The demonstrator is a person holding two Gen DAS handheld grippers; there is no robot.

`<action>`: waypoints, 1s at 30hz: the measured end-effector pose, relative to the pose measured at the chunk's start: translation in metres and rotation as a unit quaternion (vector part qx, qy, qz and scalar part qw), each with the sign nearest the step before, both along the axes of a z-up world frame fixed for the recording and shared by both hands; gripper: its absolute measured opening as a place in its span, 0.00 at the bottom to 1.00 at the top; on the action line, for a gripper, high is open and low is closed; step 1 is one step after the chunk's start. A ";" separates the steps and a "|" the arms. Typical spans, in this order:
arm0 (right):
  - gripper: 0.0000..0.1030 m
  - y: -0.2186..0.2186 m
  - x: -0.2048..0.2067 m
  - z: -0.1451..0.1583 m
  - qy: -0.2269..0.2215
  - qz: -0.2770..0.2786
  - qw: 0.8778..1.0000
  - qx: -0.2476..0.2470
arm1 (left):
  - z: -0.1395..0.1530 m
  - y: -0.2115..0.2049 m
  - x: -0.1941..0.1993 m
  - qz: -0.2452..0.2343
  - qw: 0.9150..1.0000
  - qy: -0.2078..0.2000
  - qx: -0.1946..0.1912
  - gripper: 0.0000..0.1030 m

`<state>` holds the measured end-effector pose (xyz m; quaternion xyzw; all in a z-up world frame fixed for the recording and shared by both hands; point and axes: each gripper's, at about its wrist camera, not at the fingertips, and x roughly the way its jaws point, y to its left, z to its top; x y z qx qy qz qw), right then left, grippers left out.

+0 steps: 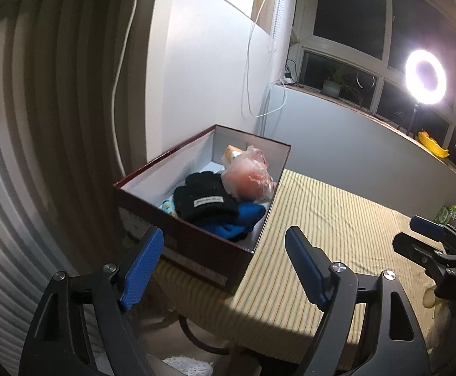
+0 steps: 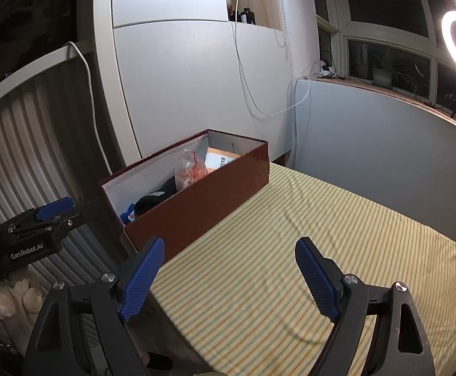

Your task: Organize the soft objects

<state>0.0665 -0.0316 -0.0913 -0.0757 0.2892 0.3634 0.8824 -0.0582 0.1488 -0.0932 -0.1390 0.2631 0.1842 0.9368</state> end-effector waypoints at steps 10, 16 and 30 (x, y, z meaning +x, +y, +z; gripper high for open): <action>0.81 -0.016 -0.013 -0.002 0.000 -0.007 1.000 0.005 | 0.000 -0.012 -0.008 -0.003 1.000 0.002 0.003 0.78; 0.81 -0.019 -0.014 -0.002 0.000 -0.008 1.000 0.008 | 0.005 -0.017 -0.011 -0.007 1.000 -0.005 0.006 0.78; 0.81 -0.027 -0.017 -0.001 -0.003 -0.014 1.000 0.006 | 0.010 -0.023 -0.013 -0.012 1.000 -0.014 0.006 0.78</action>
